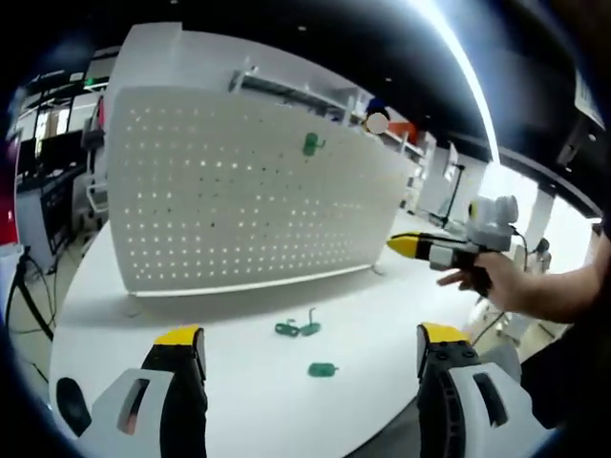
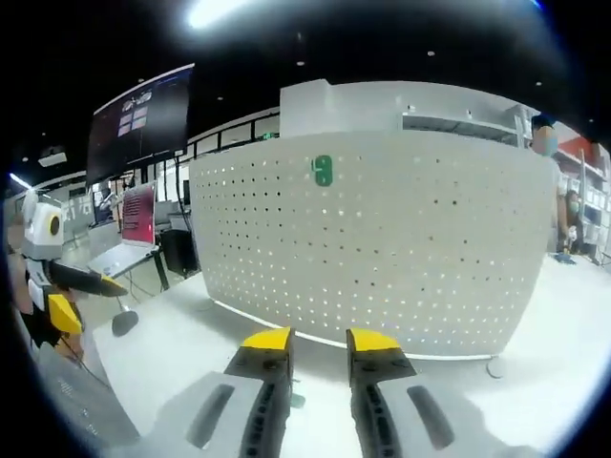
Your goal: Insert the hook assembly into the mounting plate slot until the hook locks in place.
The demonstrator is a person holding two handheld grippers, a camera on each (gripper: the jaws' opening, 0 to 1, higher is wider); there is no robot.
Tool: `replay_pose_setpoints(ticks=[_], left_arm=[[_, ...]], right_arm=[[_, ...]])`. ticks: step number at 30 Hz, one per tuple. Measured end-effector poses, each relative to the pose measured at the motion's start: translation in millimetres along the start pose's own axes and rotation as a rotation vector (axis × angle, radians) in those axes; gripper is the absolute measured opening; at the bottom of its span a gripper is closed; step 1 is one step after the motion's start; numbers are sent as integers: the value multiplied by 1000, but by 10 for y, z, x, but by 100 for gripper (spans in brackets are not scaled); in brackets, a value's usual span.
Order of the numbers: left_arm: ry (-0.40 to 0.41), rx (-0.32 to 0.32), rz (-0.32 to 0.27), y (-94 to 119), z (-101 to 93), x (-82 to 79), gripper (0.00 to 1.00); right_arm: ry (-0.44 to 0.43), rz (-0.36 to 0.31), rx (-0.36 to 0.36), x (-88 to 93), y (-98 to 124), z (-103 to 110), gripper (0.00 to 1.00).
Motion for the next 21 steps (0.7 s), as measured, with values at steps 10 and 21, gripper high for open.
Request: replay_pose_setpoints(ticks=[10,21], left_arm=[[4,-7,13,-6,25,40,92],[10,-11,24,-8,19,89,91]], right_arm=[[-30,49,-17,270,103,81,19],[-48,130,-60,586,143,223,19]])
Point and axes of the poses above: the point that each gripper's makers call its tool centre point, and the gripper's own axes: y roughly backward along the fingers, z roughly to its left, x roughly out of its underside, the point moved 1 cm from there along y, roughly backward along the fingers, and after that the axes turned 2 degrees about x, right-handed, at the moved point
